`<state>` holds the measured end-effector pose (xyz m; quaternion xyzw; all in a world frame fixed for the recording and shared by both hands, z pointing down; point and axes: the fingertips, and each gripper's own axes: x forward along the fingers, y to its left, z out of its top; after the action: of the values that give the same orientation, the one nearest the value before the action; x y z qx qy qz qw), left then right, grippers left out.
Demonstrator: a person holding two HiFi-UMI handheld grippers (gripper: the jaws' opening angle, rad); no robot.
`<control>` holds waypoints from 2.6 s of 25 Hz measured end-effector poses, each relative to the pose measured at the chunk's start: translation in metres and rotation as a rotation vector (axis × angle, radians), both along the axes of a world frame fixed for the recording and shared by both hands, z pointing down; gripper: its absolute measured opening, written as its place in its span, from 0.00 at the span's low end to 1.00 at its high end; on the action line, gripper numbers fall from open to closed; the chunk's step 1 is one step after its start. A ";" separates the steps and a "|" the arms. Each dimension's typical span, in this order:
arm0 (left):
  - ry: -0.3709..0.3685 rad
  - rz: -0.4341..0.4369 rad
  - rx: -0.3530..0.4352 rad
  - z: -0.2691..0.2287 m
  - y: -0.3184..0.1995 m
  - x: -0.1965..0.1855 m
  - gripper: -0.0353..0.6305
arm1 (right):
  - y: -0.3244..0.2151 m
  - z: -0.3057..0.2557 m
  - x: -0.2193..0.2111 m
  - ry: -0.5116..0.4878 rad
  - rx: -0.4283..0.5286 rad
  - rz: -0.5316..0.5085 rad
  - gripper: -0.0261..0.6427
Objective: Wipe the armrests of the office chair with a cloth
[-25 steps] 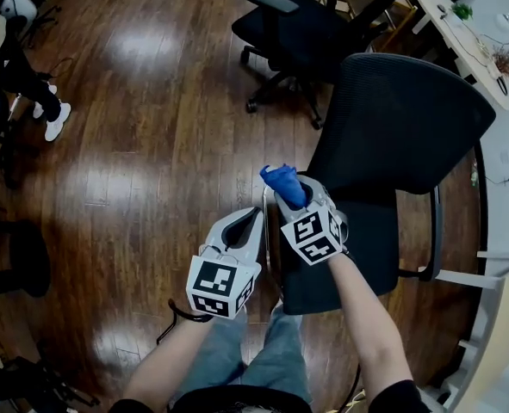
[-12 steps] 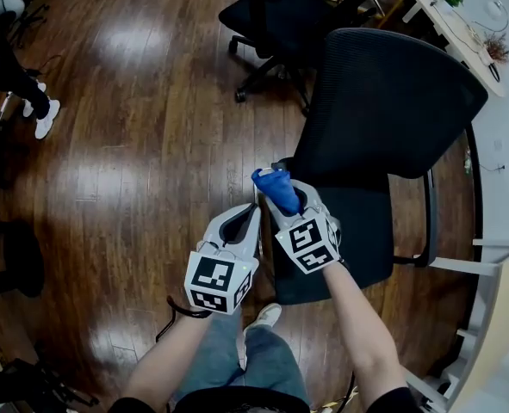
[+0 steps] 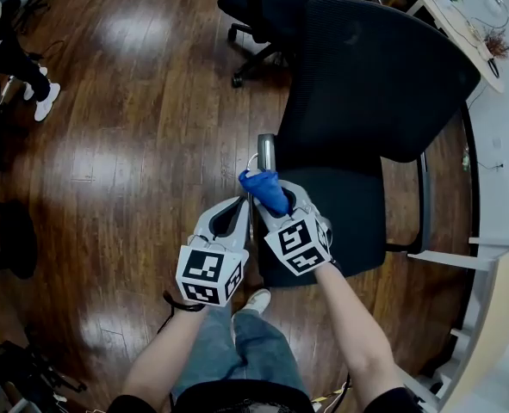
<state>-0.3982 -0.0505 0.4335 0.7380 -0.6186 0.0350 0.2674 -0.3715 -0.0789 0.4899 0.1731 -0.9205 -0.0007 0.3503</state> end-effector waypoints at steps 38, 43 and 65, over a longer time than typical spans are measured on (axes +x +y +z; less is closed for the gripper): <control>-0.013 -0.163 0.034 0.006 0.105 0.018 0.06 | 0.183 0.014 0.073 -0.081 -0.068 -0.009 0.24; -0.020 -0.153 0.016 0.015 0.113 0.025 0.06 | 0.195 0.024 0.081 -0.088 -0.091 0.009 0.24; -0.077 0.092 -0.046 0.026 0.100 0.115 0.06 | 0.133 0.027 0.131 -0.439 -0.333 0.563 0.24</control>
<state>-0.2829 0.0495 0.4596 0.7574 -0.5929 0.0896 0.2584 -0.2407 0.0541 0.5166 0.3557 -0.8776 0.2817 0.1548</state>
